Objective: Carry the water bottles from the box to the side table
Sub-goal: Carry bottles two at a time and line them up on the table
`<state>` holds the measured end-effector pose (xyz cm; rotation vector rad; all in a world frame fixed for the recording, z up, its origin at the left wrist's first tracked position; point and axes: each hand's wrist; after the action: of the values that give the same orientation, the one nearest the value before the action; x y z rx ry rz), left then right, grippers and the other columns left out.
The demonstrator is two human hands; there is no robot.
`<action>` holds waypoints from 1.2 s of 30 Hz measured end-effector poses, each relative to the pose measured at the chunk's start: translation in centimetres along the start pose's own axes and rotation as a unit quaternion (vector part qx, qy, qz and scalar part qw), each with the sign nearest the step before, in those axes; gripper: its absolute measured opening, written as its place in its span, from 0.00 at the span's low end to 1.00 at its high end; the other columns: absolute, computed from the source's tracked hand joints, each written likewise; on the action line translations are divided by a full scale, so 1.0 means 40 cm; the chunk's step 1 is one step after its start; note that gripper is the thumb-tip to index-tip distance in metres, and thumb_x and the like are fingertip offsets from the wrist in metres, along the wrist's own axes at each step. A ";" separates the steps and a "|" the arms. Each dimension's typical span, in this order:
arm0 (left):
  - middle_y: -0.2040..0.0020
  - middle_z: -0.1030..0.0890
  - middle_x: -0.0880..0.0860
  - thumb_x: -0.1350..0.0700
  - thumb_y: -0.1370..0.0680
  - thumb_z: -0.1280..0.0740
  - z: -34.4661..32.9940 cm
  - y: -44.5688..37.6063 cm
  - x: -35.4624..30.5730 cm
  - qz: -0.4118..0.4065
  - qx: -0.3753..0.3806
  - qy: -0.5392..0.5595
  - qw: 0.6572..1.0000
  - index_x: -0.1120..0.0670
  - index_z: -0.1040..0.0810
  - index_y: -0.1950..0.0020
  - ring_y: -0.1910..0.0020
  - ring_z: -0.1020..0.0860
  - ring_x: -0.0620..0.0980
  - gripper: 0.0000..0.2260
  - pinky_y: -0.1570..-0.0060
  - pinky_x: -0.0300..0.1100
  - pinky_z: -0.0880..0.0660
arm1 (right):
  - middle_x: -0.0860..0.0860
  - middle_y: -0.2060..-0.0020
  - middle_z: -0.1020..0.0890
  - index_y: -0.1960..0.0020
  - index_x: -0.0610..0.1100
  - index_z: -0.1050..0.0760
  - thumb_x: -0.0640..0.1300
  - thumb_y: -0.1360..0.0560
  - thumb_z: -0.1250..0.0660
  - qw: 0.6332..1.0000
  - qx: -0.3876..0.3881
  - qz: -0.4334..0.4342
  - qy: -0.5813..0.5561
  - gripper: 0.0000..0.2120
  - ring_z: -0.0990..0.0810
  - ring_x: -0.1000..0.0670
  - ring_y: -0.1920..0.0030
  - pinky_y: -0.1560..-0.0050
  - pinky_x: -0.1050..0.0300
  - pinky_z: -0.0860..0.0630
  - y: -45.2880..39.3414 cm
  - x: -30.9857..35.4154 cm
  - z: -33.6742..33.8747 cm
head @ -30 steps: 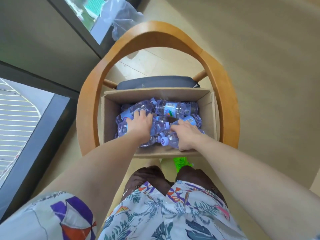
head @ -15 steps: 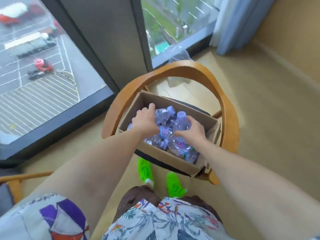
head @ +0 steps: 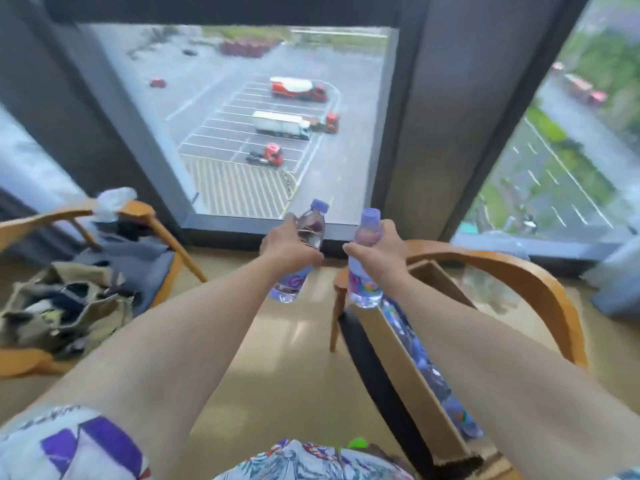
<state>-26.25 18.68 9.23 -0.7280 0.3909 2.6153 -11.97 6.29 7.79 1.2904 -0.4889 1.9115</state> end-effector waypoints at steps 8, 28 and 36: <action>0.52 0.24 0.53 0.46 0.43 0.23 0.403 0.259 0.522 0.164 -0.176 0.070 0.968 0.51 0.32 0.47 0.51 0.25 0.56 0.31 0.57 0.45 0.28 | 0.50 0.52 0.17 0.44 0.53 0.28 0.53 0.39 0.23 0.959 0.238 0.144 0.062 0.26 0.18 0.48 0.50 0.45 0.46 0.21 0.293 0.278 -0.524; 0.53 0.23 0.46 0.46 0.47 0.26 0.850 1.306 1.475 0.555 -0.431 0.128 0.700 0.48 0.33 0.50 0.56 0.23 0.52 0.29 0.67 0.39 0.32 | 0.56 0.59 0.21 0.53 0.51 0.28 0.56 0.45 0.28 0.705 0.608 0.346 0.115 0.23 0.22 0.55 0.59 0.59 0.56 0.25 1.471 0.618 -1.460; 0.55 0.24 0.45 0.46 0.47 0.26 0.969 1.512 1.742 0.624 -0.488 0.137 0.595 0.48 0.34 0.54 0.54 0.23 0.52 0.26 0.65 0.41 0.30 | 0.54 0.56 0.20 0.49 0.48 0.26 0.54 0.41 0.24 0.584 0.703 0.385 0.133 0.24 0.20 0.49 0.54 0.54 0.55 0.24 1.830 0.690 -1.790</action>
<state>-124.51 0.16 13.03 -1.6482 -1.0334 4.0100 -117.28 18.52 10.31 1.6784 1.1659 3.3847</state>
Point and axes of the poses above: each hand's wrist, its own y-axis away from the middle knuckle, its own z-axis out of the back of the hand, x = y × z
